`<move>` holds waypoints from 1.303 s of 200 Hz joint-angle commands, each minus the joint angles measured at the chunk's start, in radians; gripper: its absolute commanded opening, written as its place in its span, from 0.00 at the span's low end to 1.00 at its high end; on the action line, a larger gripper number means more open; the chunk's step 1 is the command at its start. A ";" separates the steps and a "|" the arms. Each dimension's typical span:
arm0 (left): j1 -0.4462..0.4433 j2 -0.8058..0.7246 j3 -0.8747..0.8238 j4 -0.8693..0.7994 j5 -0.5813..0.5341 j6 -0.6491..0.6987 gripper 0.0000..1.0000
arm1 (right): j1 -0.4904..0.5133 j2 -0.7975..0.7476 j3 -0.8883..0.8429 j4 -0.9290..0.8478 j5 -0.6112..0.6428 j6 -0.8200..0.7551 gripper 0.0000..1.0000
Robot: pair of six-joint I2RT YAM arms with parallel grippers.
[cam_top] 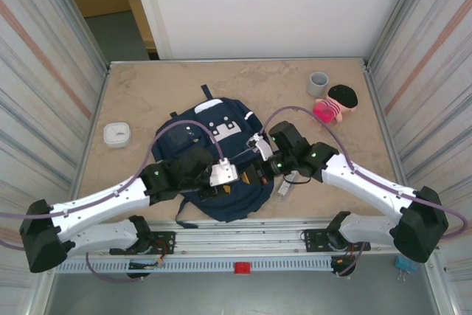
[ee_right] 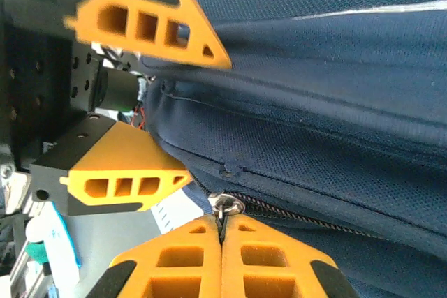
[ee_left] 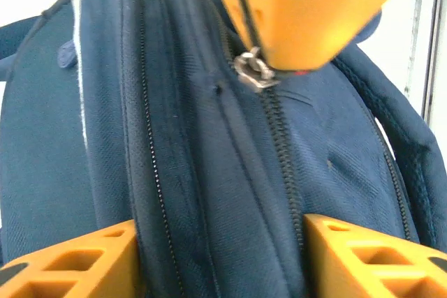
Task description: Pack the student bag
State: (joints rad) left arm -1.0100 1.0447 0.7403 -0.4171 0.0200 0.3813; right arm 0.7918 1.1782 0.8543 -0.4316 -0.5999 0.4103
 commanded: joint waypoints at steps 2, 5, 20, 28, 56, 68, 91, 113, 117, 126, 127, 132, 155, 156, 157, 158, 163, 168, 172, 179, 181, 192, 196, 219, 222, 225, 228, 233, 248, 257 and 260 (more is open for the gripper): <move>-0.001 0.002 0.011 -0.021 -0.059 0.031 0.41 | -0.005 -0.013 0.040 0.063 -0.082 0.005 0.00; -0.001 -0.003 0.008 -0.021 -0.059 0.032 0.39 | -0.006 -0.014 0.040 0.063 -0.086 0.005 0.00; -0.001 -0.028 -0.007 -0.025 -0.068 0.032 0.19 | -0.023 -0.019 0.033 0.067 -0.110 0.003 0.00; 0.001 -0.048 -0.018 -0.026 -0.074 0.033 0.10 | -0.038 -0.021 0.026 0.069 -0.126 0.000 0.00; 0.028 -0.135 -0.045 -0.084 -0.077 0.033 0.00 | -0.133 -0.051 -0.020 0.063 -0.166 -0.018 0.00; 0.044 -0.173 -0.052 -0.117 -0.096 0.026 0.00 | -0.183 -0.064 -0.046 0.049 -0.158 -0.033 0.00; 0.047 -0.226 -0.057 -0.144 -0.178 0.022 0.00 | -0.246 -0.071 -0.082 0.031 -0.149 -0.038 0.00; 0.048 -0.233 -0.047 -0.171 -0.234 0.018 0.11 | -0.225 -0.074 -0.095 0.084 -0.168 -0.001 0.00; 0.048 -0.234 -0.045 -0.174 -0.236 0.015 0.15 | -0.215 -0.073 -0.095 0.098 -0.170 0.005 0.00; 0.048 -0.234 -0.041 -0.179 -0.223 0.011 0.27 | -0.187 -0.068 -0.091 0.115 -0.166 0.012 0.00; 0.048 -0.234 -0.040 -0.178 -0.221 0.010 0.28 | -0.183 -0.067 -0.090 0.115 -0.165 0.013 0.00; 0.048 -0.235 -0.038 -0.176 -0.205 0.002 0.36 | -0.170 -0.063 -0.086 0.118 -0.159 0.015 0.00; 0.047 -0.237 -0.020 -0.139 -0.087 -0.032 0.65 | -0.096 -0.040 -0.060 0.134 -0.140 0.030 0.00; 0.046 -0.236 -0.020 -0.136 -0.082 -0.035 0.66 | -0.093 -0.039 -0.059 0.135 -0.140 0.032 0.00; 0.046 -0.235 -0.021 -0.132 -0.079 -0.037 0.67 | -0.089 -0.039 -0.058 0.136 -0.139 0.032 0.00; 0.046 -0.234 -0.021 -0.129 -0.075 -0.039 0.67 | -0.086 -0.039 -0.058 0.138 -0.139 0.033 0.00; 0.047 -0.230 -0.019 -0.113 -0.053 -0.050 0.70 | -0.072 -0.035 -0.052 0.144 -0.137 0.039 0.00; 0.045 -0.223 -0.017 -0.100 -0.030 -0.055 0.72 | -0.057 -0.033 -0.046 0.148 -0.136 0.044 0.00; 0.044 -0.219 -0.017 -0.089 -0.018 -0.057 0.73 | -0.046 -0.030 -0.040 0.150 -0.134 0.047 0.00; 0.045 -0.210 -0.022 -0.061 0.008 -0.058 0.74 | -0.031 -0.027 -0.030 0.148 -0.128 0.056 0.00; 0.044 -0.207 -0.025 -0.053 0.014 -0.056 0.74 | -0.027 -0.026 -0.028 0.148 -0.127 0.058 0.00; 0.044 -0.191 -0.039 -0.012 0.038 -0.050 0.74 | -0.015 -0.023 -0.021 0.150 -0.121 0.072 0.00; 0.044 -0.183 -0.045 0.002 0.041 -0.050 0.74 | -0.011 -0.024 -0.018 0.152 -0.120 0.077 0.00; 0.042 -0.120 -0.045 0.045 0.040 -0.055 0.73 | -0.001 -0.029 -0.018 0.163 -0.126 0.090 0.00; 0.041 -0.110 -0.043 0.048 0.033 -0.057 0.72 | 0.000 -0.029 -0.019 0.164 -0.127 0.090 0.00; 0.040 -0.101 -0.039 0.050 0.026 -0.059 0.70 | 0.000 -0.029 -0.018 0.163 -0.128 0.092 0.00; 0.039 -0.091 -0.038 0.052 0.021 -0.060 0.69 | 0.002 -0.029 -0.018 0.163 -0.127 0.092 0.00; 0.038 -0.076 -0.034 0.053 0.014 -0.059 0.66 | 0.004 -0.029 -0.018 0.163 -0.126 0.091 0.00; 0.037 -0.047 -0.021 0.052 0.006 -0.055 0.53 | 0.004 -0.029 -0.020 0.149 -0.108 0.080 0.00; 0.036 -0.042 -0.020 0.052 0.014 -0.055 0.46 | 0.006 -0.030 -0.019 0.126 -0.067 0.065 0.00; 0.035 -0.044 -0.021 0.054 0.019 -0.054 0.44 | 0.007 -0.029 -0.020 0.114 -0.048 0.058 0.00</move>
State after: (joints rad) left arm -0.9722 0.9859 0.6926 -0.4019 0.0391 0.3264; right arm 0.7856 1.1591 0.7895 -0.3199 -0.6750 0.4854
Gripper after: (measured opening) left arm 0.506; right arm 0.065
